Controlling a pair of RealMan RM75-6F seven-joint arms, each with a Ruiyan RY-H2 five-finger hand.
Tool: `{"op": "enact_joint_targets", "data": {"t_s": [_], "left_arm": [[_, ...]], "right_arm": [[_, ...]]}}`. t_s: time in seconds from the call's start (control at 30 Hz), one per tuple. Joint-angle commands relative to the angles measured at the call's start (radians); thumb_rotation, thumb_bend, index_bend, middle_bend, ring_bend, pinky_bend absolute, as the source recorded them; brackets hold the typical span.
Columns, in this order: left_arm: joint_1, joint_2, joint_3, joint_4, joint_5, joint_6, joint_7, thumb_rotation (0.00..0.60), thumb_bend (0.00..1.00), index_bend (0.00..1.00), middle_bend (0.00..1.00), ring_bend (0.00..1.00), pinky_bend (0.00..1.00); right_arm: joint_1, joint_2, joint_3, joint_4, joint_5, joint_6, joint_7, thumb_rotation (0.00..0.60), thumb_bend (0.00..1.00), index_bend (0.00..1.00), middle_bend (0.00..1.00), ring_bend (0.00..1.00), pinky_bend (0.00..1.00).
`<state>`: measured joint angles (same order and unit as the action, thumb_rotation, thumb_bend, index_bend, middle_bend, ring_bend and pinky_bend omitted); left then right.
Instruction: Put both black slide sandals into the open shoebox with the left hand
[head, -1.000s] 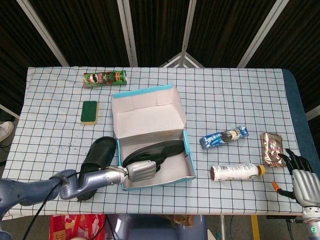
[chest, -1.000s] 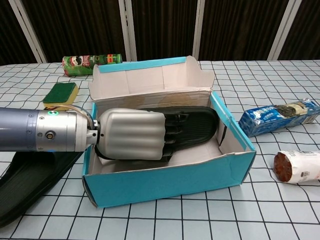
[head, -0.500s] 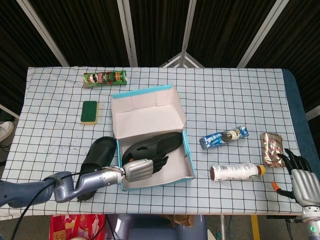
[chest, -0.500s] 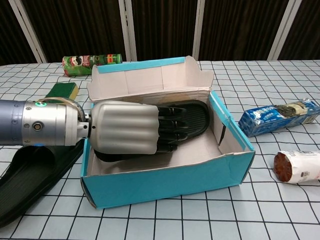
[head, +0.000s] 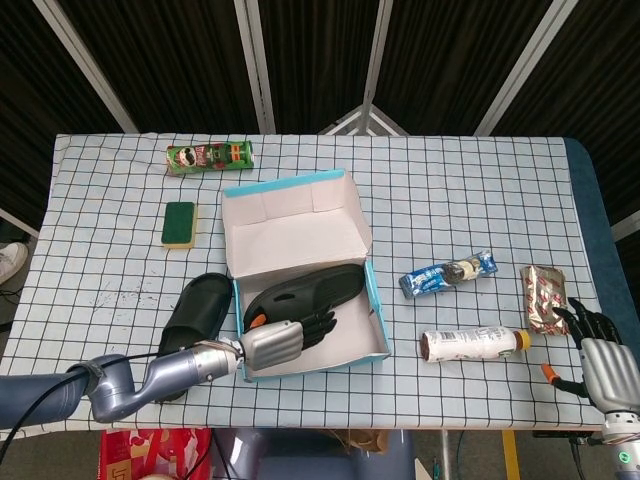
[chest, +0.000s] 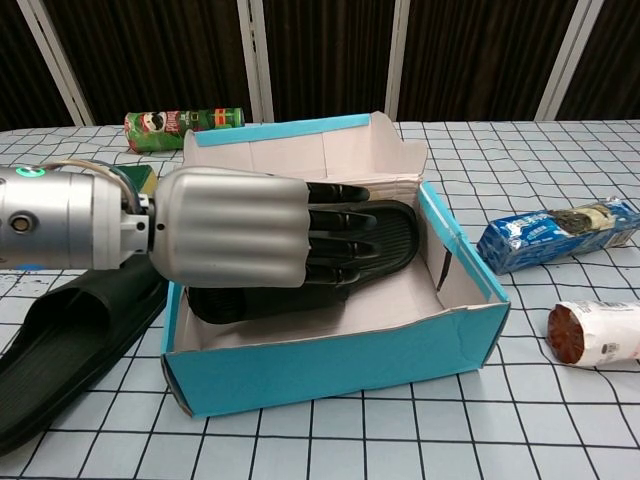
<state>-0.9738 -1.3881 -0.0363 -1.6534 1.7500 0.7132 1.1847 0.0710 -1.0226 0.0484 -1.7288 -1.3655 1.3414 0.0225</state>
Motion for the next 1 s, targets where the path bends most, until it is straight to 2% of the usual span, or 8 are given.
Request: {"op": "enact_joint_targets", "data": {"t_s": [0.03,0.17,0.3,0.4,0.57,0.67,0.8,1.0], "left_arm": [[0.019,0.044,-0.018,-0.082,-0.025,-0.002,0.054,0.6,0.18,0.11,0.01,0.0,0.02],[0.043,0.058,-0.023,-0.132,-0.012,0.054,0.059,0.6,0.18,0.14,0.09,0.0,0.02],[0.102,0.068,-0.023,-0.202,-0.018,0.173,-0.038,0.6,0.18,0.19,0.21,0.02,0.1],[0.21,0.09,-0.018,-0.291,-0.068,0.331,-0.103,0.6,0.18,0.19,0.23,0.02,0.1],[0.396,0.165,0.036,-0.442,-0.206,0.526,-0.198,0.6,0.17,0.18,0.23,0.02,0.1],[0.464,0.202,0.075,-0.433,-0.288,0.557,-0.333,0.6,0.16,0.17,0.24,0.02,0.1],[0.5,0.222,0.103,-0.358,-0.34,0.537,-0.467,0.6,0.16,0.17,0.24,0.02,0.1],[0.527,0.174,0.116,-0.221,-0.382,0.496,-0.608,0.6,0.16,0.17,0.24,0.02,0.1]], "right_arm": [[0.001,0.001,0.0,0.0,0.003,-0.004,-0.001,0.6,0.27,0.17,0.06,0.11,0.07],[-0.001,0.003,-0.001,-0.003,0.001,-0.001,0.002,0.6,0.27,0.17,0.06,0.11,0.07],[-0.004,0.005,0.0,-0.002,0.0,0.004,0.01,0.6,0.27,0.17,0.06,0.11,0.07],[-0.005,0.008,-0.001,0.0,-0.003,0.005,0.02,0.6,0.27,0.17,0.06,0.11,0.07],[-0.012,0.015,-0.004,-0.002,-0.015,0.017,0.037,0.6,0.27,0.17,0.06,0.11,0.07],[-0.015,0.017,-0.007,-0.006,-0.025,0.024,0.041,0.6,0.27,0.17,0.06,0.11,0.07],[-0.018,0.019,-0.008,-0.009,-0.029,0.029,0.041,0.6,0.27,0.17,0.06,0.11,0.07],[-0.016,0.019,-0.008,-0.01,-0.023,0.022,0.037,0.6,0.27,0.17,0.06,0.11,0.07]]}}
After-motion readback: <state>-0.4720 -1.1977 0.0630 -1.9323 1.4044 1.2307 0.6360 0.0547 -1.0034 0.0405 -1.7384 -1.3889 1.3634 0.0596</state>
